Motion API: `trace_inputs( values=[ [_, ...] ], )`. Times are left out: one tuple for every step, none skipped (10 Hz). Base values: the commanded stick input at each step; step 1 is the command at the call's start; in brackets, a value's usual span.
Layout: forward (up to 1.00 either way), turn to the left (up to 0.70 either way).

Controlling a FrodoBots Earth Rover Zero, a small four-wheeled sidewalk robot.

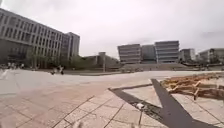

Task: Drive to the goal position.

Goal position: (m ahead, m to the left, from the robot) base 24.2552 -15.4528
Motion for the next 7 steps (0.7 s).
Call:
trace_inputs(
  values=[
    [0.7,0.0],
    [0.7,0.0],
    [0.7,0.0],
    [0.7,0.0],
    [0.7,0.0],
    [0.7,0.0],
    [0.7,0.0]
  ],
)
